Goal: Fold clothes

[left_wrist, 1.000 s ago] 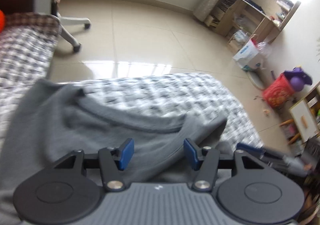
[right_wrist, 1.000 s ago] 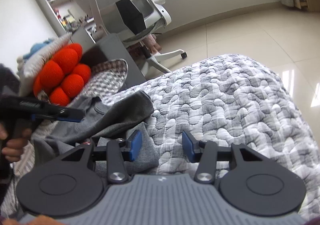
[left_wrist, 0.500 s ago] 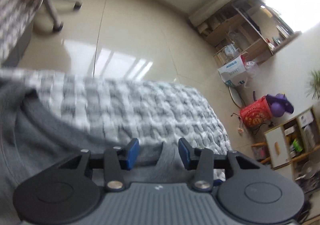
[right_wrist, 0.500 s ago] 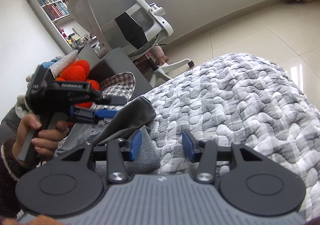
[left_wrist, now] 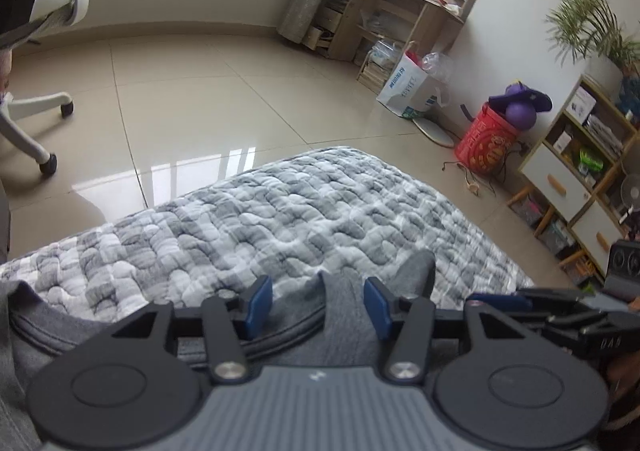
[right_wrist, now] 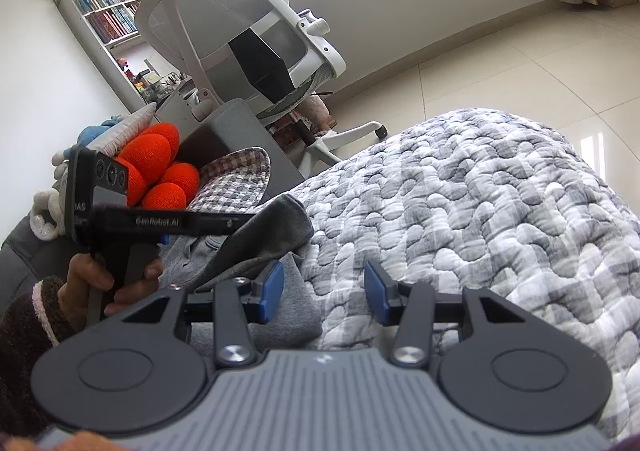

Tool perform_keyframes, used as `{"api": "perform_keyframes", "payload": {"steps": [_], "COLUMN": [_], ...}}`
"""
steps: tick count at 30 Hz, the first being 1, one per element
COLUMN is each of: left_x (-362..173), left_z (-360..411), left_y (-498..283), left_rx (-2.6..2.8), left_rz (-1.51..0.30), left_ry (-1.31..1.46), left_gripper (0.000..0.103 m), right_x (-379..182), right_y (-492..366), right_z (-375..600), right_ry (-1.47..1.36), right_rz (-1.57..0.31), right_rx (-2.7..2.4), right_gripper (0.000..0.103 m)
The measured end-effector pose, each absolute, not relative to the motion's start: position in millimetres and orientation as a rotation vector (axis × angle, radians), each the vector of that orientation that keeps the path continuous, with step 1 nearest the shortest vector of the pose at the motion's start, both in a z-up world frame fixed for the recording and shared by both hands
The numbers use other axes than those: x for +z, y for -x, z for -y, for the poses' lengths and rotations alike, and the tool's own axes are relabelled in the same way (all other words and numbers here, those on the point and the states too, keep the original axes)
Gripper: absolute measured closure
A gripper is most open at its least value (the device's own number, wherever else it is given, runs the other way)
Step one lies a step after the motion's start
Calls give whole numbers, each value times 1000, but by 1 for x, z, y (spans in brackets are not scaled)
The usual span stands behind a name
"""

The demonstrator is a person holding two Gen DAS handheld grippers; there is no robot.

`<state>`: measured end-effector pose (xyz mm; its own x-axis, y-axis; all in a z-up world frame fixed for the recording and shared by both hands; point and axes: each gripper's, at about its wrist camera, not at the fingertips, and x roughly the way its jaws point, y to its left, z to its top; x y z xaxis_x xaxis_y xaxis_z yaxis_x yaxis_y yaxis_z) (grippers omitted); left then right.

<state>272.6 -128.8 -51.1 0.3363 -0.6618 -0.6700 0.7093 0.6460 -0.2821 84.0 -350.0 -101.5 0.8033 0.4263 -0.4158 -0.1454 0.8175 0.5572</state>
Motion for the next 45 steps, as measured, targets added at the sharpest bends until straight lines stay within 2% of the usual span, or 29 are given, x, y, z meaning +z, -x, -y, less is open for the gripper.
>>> {"api": "perform_keyframes", "payload": {"steps": [3, 5, 6, 7, 8, 19, 27, 29, 30, 37, 42, 43, 45], "left_x": [-51, -49, -47, -44, -40, -14, -55, -55, -54, -56, -57, -57, -55], "left_z": [137, 144, 145, 146, 143, 66, 37, 33, 31, 25, 26, 26, 26], "left_y": [-258, -249, -244, -239, -235, -204, -209, -208, -207, -207, -207, -207, -208], "left_rx": [-869, -823, -804, -787, -768, -456, -404, -420, -426, -442, -438, -437, -430], "left_rz": [-792, -758, -740, -721, -698, -530, -600, -595, -592, -606, -602, -602, -604], "left_ry": [-169, -239, -251, -258, -254, -90, 69, 89, 100, 136, 132, 132, 127], "left_gripper": [55, 77, 81, 92, 97, 98, 98, 98, 98, 98, 98, 98, 98], "right_x": [-100, -100, -100, -100, -99, -98, -96, -95, -96, -107, -106, -106, -103], "right_y": [-85, -85, -85, -85, -85, -86, -91, -94, -95, -98, -97, -96, -96], "right_z": [345, 341, 340, 339, 339, 322, 322, 320, 321, 358, 361, 359, 355], "right_ry": [-506, -487, -479, -473, -469, -398, -419, -410, -423, -694, -705, -690, -652], "right_rz": [-559, -558, -558, -557, -555, -571, -599, -612, -618, -626, -637, -640, -646], "right_rx": [312, 306, 302, 300, 301, 359, 373, 385, 393, 422, 424, 420, 404], "right_gripper": [54, 54, 54, 54, 54, 53, 53, 57, 61, 62, 74, 79, 97]}}
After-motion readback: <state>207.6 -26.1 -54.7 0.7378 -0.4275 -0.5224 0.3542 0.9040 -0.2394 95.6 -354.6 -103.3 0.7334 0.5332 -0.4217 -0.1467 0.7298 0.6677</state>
